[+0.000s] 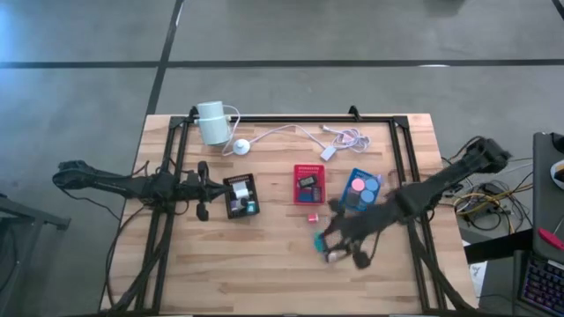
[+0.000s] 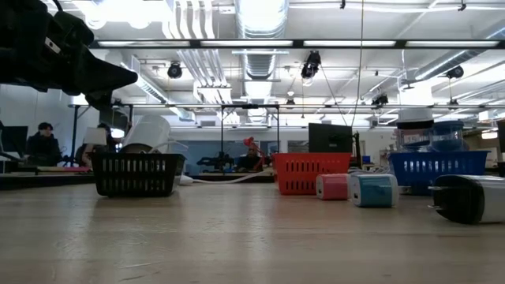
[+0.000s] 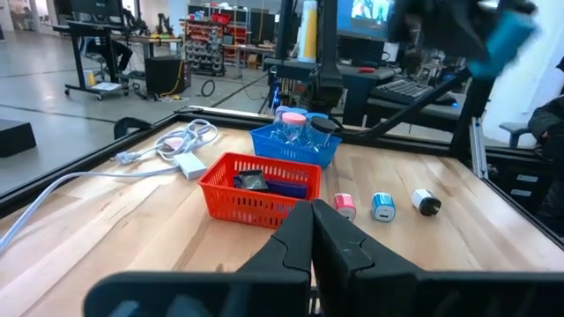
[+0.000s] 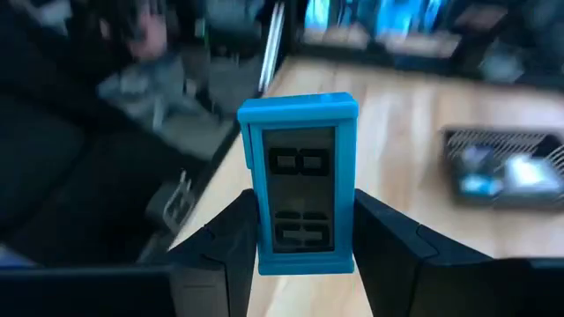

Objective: Pick & Place Office items
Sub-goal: Put the light blue digital clock into the red bin

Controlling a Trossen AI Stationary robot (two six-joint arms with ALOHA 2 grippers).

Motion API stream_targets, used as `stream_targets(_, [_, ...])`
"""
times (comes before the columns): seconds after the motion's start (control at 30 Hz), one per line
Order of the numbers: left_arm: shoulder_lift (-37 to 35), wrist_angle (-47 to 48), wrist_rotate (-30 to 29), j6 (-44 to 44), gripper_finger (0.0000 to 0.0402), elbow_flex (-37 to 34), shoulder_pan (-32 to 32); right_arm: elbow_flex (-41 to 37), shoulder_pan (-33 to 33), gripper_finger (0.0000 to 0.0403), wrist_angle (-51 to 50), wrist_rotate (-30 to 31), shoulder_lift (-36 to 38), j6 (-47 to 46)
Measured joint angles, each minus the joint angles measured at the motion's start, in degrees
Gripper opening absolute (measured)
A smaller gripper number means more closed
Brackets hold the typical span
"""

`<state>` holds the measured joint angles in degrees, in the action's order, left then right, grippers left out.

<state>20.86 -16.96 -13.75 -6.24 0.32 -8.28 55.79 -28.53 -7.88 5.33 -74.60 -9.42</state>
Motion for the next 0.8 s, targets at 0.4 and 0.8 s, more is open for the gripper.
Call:
stream_targets(0.4, [0.0,0.3,-1.8,0.0,0.0005,0.0,0.0,-20.3,11.4,0.0147,11.2,-2.8,29.5,2.9])
stream_targets(0.8, [0.7,0.3,-4.5,0.0,0.0005,0.0,0.0,-37.2,16.9,0.0147,16.6,-2.8,51.4,2.7])
